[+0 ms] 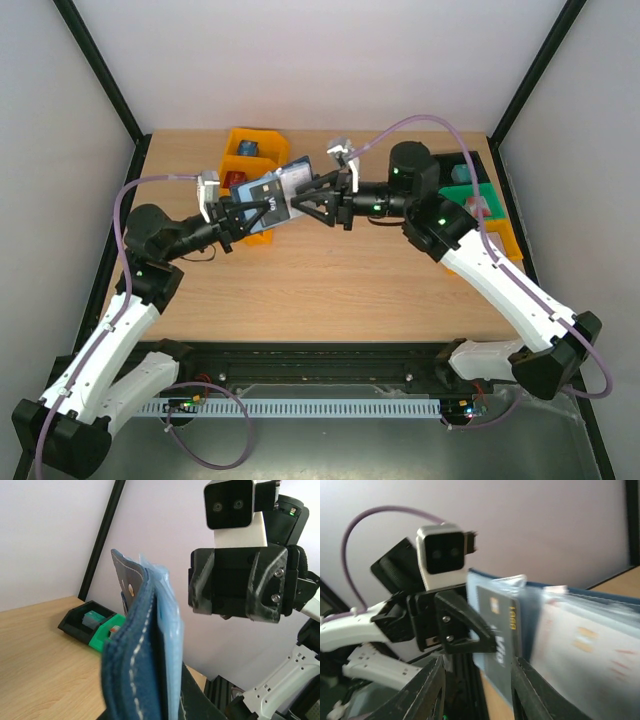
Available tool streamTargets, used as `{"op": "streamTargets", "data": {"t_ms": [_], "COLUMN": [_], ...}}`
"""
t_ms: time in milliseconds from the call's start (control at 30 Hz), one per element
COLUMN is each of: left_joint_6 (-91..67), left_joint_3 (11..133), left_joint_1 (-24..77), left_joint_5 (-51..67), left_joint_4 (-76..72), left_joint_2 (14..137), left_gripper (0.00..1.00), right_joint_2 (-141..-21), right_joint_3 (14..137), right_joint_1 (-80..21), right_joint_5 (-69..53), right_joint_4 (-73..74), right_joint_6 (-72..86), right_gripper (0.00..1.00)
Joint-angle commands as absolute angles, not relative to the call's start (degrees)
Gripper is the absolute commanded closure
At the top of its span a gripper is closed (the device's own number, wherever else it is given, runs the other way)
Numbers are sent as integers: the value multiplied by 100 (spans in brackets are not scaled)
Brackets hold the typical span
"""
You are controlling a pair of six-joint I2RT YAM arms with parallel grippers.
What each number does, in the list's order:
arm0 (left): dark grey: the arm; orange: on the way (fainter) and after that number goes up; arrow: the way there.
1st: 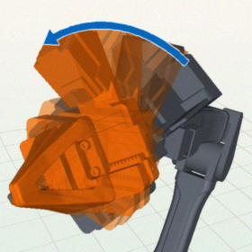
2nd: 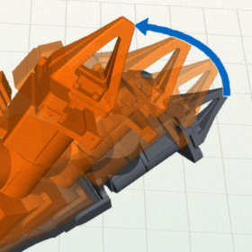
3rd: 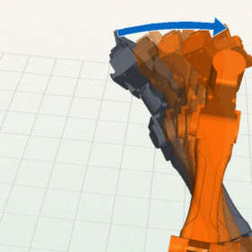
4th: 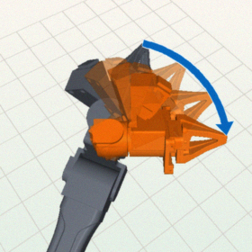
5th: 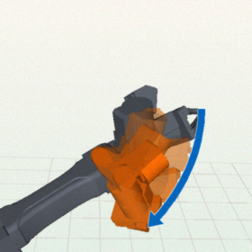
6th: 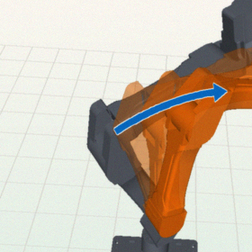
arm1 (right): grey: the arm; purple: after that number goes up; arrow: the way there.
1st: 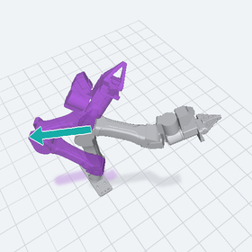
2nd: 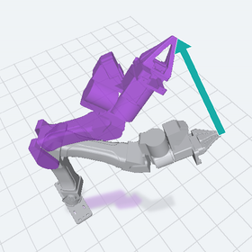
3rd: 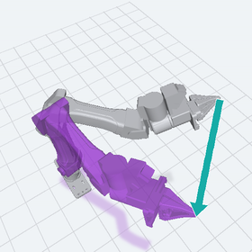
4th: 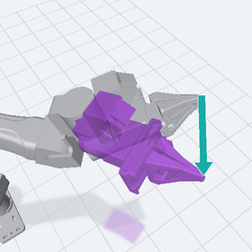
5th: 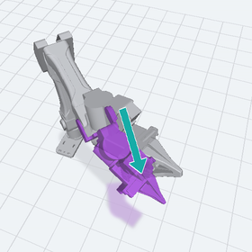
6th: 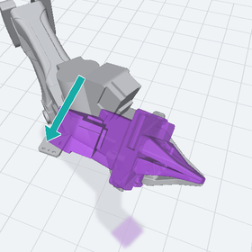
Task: Take the credit cards out of the card holder
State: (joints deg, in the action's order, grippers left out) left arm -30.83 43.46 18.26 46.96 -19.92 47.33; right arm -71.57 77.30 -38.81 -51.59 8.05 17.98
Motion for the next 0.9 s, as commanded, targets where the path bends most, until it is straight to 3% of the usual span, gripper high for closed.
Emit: {"op": "streamTargets", "data": {"t_ms": [0,633,700,767,867], "left_joint_6": [-2890,-2813,-2857,-2874,-2863], "left_joint_3": [4376,4377,4369,4360,4349], "left_joint_1": [1877,2066,2106,2135,2144], "left_joint_5": [4945,5404,5396,5396,5394], "left_joint_4": [-2403,-2879,-2927,-2928,-2848], "left_joint_2": [4638,4694,4718,4719,4695], "left_gripper": [98,98,98,98,98], "right_joint_2": [-7448,-7760,-7787,-7762,-7633], "right_joint_3": [7835,7983,7974,7960,7758], "right_joint_1": [-4109,-4133,-4148,-4170,-4175], "right_joint_5": [-5828,-5782,-5857,-5950,-6122], "right_joint_4": [568,760,610,549,267], "right_joint_6": [1723,1583,1714,1744,1854], "right_gripper": [65,76,81,97,99]}}
